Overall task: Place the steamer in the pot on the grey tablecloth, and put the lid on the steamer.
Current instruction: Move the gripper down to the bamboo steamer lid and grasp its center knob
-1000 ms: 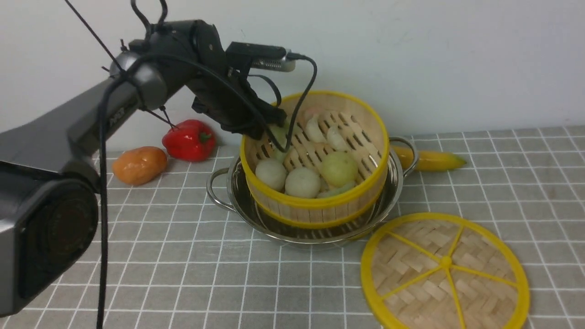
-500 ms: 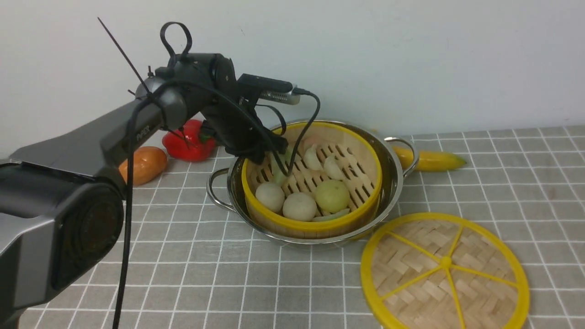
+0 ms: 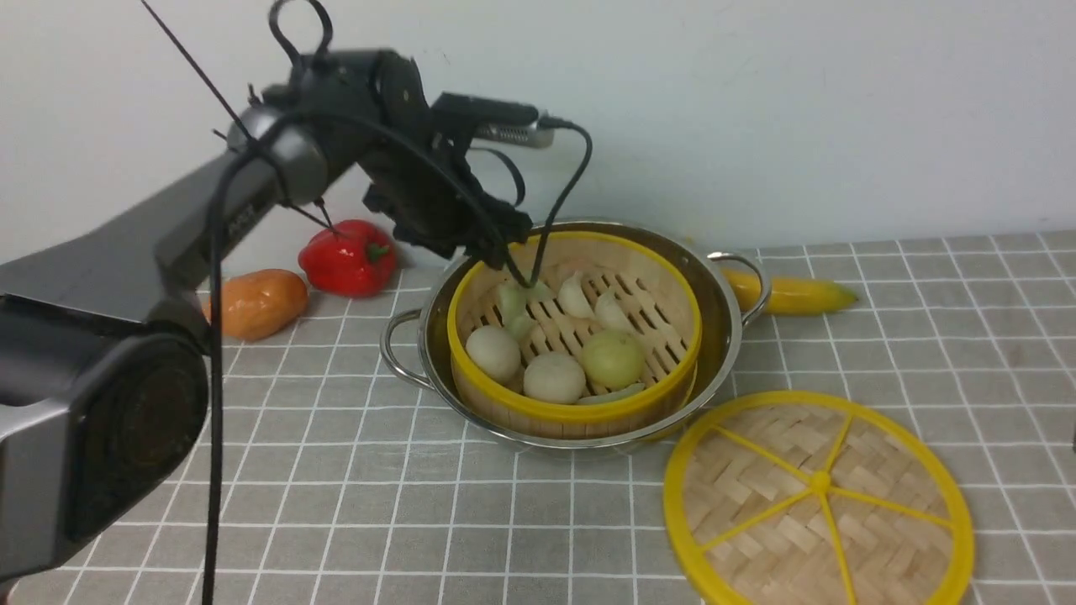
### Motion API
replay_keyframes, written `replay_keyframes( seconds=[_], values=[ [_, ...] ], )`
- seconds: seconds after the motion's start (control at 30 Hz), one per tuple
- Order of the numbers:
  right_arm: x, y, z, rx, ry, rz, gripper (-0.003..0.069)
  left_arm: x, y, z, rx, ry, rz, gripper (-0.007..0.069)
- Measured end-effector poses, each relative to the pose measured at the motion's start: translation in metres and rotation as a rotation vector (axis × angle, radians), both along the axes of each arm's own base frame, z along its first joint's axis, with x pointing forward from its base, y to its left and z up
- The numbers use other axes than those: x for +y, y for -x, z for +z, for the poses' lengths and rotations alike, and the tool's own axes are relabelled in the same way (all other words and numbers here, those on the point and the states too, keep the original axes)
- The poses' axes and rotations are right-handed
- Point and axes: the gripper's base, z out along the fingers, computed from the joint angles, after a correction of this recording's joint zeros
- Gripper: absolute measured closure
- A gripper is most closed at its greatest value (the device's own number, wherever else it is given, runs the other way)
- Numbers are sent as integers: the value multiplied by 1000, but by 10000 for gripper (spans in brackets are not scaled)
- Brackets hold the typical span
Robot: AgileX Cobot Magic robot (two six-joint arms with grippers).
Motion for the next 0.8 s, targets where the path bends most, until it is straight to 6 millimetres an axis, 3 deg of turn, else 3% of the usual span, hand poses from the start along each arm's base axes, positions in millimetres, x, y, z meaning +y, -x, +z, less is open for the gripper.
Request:
replay_keyframes(
  seconds=[0.07, 0.1, 0.2, 0.3, 0.33, 0.4, 0.5, 0.53, 0.57, 0.7, 0.73, 0.8],
  values=[
    [1, -3, 4, -38, -39, -8, 417, 7, 12, 51, -43, -35, -8, 183],
    [1, -4, 5, -39, -42, -7, 417, 8, 14, 59, -61, -39, -9, 185],
    [7, -20, 6, -43, -97, 34, 417, 23, 37, 133, -232, -109, -31, 250],
    [15, -41, 1, -2, -140, 92, 417, 35, 65, 183, -340, -129, -16, 342],
    [15, -43, 0, 6, -150, 92, 417, 36, 67, 186, -346, -129, -13, 350],
    [22, -62, -8, 43, -175, 149, 417, 44, 94, 223, -427, -97, 7, 453],
    [29, -83, -20, 79, -180, 201, 417, 51, 132, 265, -522, -22, 11, 545],
    [31, -87, -23, 89, -178, 212, 417, 52, 139, 271, -536, -8, 10, 566],
    [40, -99, -36, 136, -161, 261, 417, 57, 175, 303, -612, 68, -4, 627],
    [59, -106, -53, 200, -129, 346, 417, 65, 219, 333, -694, 141, -26, 648],
    [72, -107, -65, 244, -93, 406, 417, 70, 247, 346, -733, 172, -39, 648],
    [86, -107, -80, 293, -19, 471, 417, 78, 278, 353, -760, 182, -55, 648]
  ],
)
